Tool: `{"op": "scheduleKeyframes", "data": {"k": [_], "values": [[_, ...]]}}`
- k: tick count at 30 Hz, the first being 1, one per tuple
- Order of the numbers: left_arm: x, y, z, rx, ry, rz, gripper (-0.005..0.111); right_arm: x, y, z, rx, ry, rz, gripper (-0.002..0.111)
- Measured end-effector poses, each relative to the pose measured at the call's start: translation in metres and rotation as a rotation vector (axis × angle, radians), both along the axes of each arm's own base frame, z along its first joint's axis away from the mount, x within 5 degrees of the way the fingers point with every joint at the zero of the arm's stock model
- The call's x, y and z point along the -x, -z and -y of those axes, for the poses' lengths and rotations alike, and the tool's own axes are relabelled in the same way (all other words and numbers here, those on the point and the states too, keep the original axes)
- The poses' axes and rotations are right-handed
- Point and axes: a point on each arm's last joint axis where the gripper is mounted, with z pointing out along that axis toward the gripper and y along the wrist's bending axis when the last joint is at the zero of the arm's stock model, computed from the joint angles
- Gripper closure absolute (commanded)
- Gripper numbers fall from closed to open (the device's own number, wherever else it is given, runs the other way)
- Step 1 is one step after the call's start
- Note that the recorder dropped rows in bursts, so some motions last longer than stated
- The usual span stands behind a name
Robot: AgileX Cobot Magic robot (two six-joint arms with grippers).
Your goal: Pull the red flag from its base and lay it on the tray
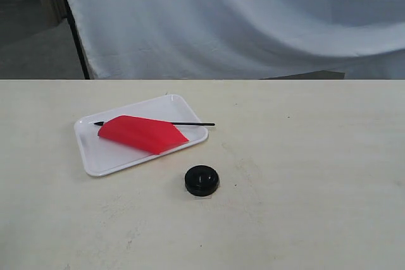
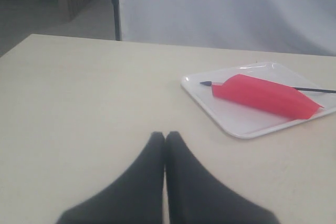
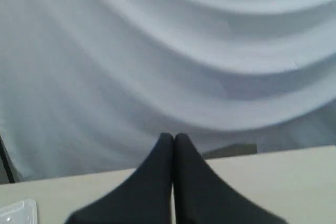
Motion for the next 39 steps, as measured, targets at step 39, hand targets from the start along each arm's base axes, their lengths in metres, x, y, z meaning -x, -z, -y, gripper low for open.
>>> {"op": "scheduleKeyframes", "data": {"k": [39], "values": [[0.0,0.0,0.0,0.0,0.0,0.0,0.107,0.041,0.116,-0.008,0.03,-0.074,-0.066,0.109]]}}
